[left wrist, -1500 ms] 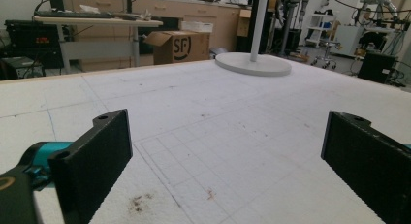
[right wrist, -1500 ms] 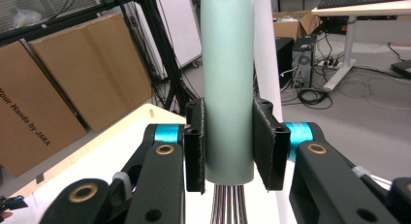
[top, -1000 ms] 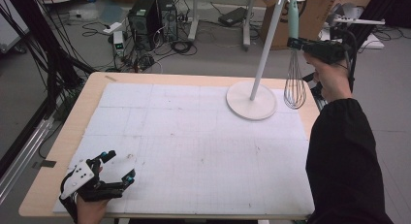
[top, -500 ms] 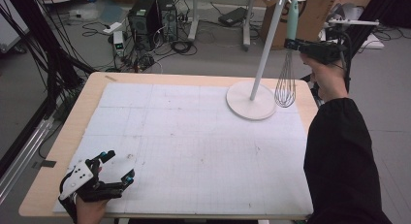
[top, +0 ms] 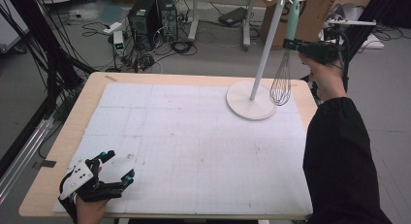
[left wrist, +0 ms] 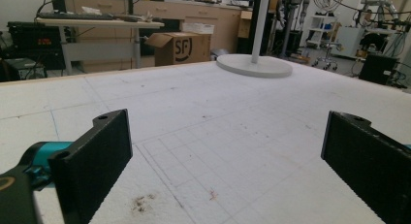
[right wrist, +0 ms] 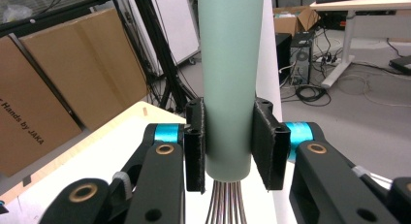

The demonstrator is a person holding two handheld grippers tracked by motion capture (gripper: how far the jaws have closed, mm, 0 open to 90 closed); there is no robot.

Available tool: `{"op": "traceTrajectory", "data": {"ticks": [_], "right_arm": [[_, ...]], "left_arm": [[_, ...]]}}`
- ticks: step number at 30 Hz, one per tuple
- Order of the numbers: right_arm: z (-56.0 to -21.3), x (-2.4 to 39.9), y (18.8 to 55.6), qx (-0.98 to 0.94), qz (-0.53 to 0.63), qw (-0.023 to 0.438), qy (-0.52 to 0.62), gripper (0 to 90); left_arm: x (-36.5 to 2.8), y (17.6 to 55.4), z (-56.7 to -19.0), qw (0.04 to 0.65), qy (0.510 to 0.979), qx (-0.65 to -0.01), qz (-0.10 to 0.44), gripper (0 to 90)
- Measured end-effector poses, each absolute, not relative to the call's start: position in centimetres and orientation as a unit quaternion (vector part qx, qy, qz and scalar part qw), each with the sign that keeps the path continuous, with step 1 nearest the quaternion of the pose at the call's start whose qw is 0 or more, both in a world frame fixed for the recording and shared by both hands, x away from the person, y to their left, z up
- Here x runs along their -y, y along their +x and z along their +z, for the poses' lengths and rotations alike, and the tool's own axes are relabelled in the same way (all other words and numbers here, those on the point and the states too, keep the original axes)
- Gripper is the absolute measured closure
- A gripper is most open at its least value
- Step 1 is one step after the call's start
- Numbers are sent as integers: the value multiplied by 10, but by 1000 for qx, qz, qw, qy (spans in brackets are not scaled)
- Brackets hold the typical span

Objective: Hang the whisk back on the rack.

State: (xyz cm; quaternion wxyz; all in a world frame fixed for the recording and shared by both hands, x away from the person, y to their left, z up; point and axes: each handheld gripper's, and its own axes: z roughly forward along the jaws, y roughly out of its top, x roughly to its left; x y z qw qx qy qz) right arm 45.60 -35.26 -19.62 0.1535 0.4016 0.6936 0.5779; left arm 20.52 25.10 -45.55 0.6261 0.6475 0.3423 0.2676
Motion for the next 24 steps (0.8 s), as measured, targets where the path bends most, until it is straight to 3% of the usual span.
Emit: {"op": "traceTrajectory", "data": {"ticks": [24], "right_arm": [[-196, 348, 455, -693, 576, 153, 406, 690]], "left_arm": [[-253, 202, -454, 629, 646, -340, 268, 47]]}}
